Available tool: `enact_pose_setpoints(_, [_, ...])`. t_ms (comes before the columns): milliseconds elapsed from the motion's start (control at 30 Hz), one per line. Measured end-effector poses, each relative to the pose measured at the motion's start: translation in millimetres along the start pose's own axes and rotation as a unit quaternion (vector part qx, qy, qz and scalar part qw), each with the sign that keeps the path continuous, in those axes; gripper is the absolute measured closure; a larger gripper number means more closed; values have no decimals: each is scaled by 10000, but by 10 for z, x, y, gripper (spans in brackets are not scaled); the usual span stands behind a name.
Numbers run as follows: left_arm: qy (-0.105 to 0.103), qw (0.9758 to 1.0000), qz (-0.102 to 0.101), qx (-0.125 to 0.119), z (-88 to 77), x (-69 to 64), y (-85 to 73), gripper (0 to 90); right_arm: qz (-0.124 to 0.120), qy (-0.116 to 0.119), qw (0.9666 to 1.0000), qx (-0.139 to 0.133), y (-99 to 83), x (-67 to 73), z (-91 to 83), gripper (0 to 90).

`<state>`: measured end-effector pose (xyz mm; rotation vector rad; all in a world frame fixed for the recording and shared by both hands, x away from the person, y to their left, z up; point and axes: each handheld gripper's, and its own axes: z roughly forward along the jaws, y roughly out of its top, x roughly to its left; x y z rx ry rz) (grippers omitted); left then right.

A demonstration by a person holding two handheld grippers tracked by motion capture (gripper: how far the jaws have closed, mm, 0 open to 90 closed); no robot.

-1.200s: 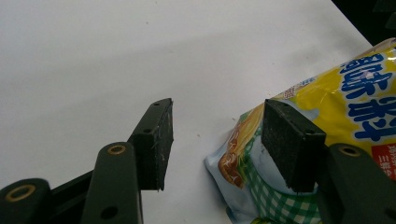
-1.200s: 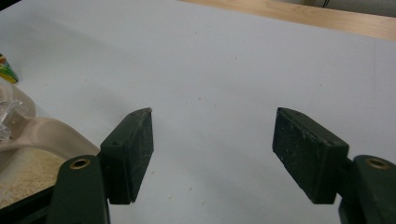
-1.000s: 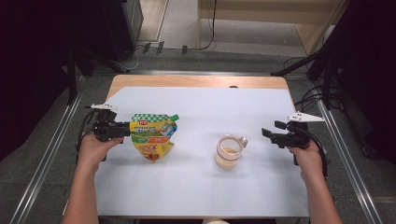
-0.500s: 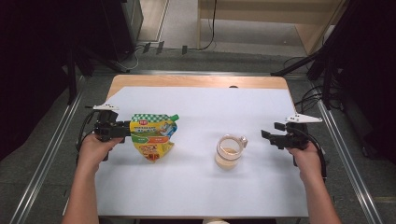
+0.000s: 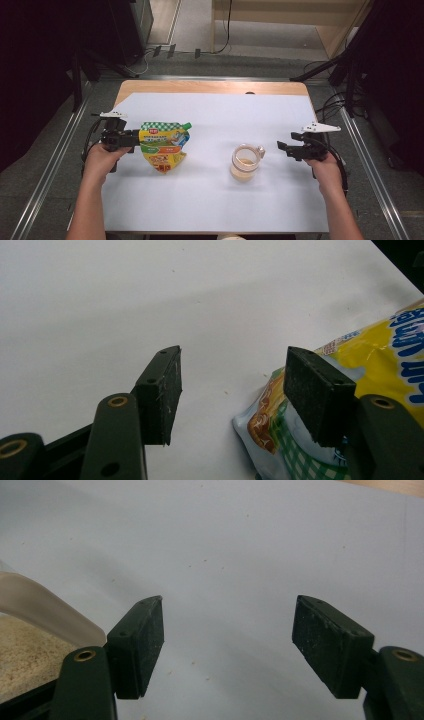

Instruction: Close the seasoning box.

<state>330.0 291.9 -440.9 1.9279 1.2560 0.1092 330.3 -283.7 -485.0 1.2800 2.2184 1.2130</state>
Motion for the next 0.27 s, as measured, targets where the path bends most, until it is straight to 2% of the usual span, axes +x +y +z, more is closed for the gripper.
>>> enact_pose_setpoints(200, [13, 10000, -91, 38, 13, 25, -6, 365, -45, 43, 10000, 27, 1, 20, 13, 275])
enact_pose_setpoints(267, [111, 9999, -68, 73, 27, 43, -14, 362, -53, 73, 10000, 25, 1, 25, 22, 275])
